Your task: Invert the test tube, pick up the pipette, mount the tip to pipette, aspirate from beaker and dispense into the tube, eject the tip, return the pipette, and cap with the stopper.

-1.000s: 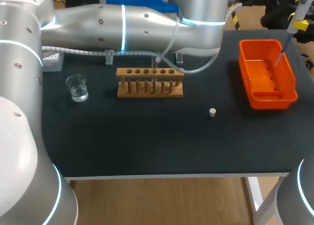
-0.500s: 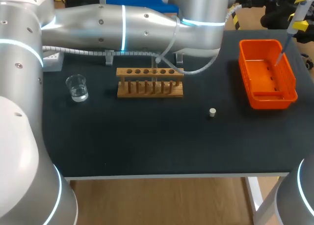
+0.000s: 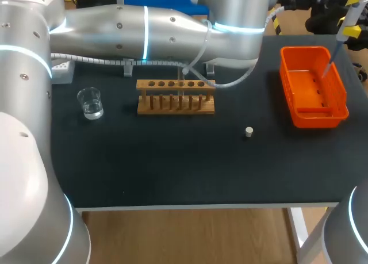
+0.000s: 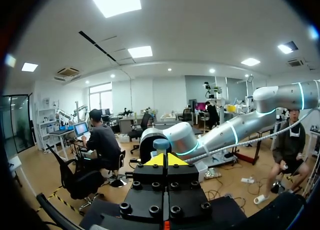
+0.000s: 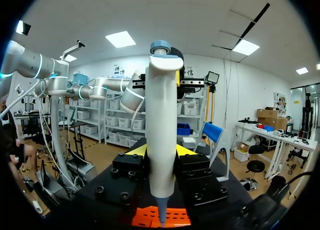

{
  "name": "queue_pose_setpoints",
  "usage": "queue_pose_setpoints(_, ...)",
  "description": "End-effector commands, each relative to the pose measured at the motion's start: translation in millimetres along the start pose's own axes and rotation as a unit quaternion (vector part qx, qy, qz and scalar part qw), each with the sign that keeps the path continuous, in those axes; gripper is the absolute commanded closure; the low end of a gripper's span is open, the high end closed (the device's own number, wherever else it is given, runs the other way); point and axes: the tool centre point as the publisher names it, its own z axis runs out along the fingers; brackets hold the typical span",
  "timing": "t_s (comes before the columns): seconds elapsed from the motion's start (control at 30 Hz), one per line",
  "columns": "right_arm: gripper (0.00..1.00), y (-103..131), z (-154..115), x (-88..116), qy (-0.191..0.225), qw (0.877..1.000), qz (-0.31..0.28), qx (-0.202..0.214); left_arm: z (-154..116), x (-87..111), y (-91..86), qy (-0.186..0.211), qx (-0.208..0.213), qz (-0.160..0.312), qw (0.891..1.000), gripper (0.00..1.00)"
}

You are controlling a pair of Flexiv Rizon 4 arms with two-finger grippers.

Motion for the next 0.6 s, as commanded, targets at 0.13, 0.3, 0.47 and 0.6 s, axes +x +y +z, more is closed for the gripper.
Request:
queue_pose_setpoints(0.13,1.0,6,0,-1,0.002,1.0,0.0,0.001,1,2.5,13.6,-0.005,0.002,-0.003,1.0,1.0)
queue_pose_setpoints(0.3,1.0,6,0,-1,0.002,1.0,0.0,0.001,0,3.4,17.9,-0.007,0.003,-0.007,1.0,1.0)
queue_pose_setpoints(0.47,1.0,6,0,-1,0.002,1.0,0.0,0.001,0,3.5,14.6,-0.01,0.005,-0.002,1.0,1.0)
queue_pose_setpoints(0.6,1.0,6,0,-1,0.002,1.0,0.0,0.001,-3,2.4,5.3,-0.013,0.006,0.01,1.0,1.0)
